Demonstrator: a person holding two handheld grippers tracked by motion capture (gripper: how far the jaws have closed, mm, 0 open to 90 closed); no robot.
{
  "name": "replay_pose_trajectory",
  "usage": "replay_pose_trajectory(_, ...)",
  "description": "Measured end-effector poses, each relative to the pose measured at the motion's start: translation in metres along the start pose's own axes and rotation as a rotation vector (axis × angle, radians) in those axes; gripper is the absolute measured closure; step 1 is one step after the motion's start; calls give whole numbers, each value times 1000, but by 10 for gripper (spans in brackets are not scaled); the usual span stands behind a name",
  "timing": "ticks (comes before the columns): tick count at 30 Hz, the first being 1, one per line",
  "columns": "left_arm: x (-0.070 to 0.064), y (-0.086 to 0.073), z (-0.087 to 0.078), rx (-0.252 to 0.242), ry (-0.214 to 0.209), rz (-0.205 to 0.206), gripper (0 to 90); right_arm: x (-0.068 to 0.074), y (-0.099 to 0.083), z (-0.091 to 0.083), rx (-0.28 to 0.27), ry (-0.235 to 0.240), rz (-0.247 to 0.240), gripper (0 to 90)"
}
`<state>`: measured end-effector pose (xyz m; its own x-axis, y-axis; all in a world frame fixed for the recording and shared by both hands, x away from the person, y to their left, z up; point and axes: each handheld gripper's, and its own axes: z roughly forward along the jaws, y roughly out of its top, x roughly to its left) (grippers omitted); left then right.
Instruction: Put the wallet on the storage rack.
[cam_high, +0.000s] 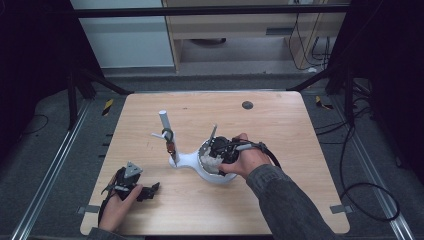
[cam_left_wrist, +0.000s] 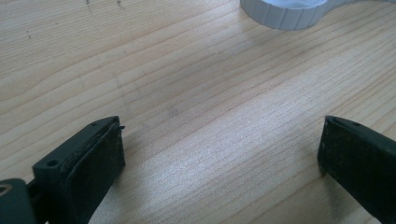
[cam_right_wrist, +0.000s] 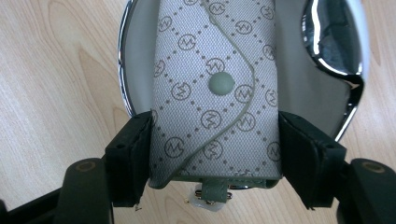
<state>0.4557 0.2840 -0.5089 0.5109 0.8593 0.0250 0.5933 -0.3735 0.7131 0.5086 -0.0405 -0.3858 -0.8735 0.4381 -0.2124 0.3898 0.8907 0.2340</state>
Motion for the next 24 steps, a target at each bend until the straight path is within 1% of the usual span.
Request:
replay_pose_trajectory(3, 0, 0, 0, 0, 1, 0, 0, 0, 1, 2, 8, 3, -5, 312)
replay_pose_trajectory(8, 0, 0, 0, -1, 1, 0, 0, -1, 2, 3, 3, 3, 4, 312)
replay_pose_trajectory(24, 0, 0, 0, -1, 1, -1, 0, 0, 2, 4, -2, 4, 1, 310)
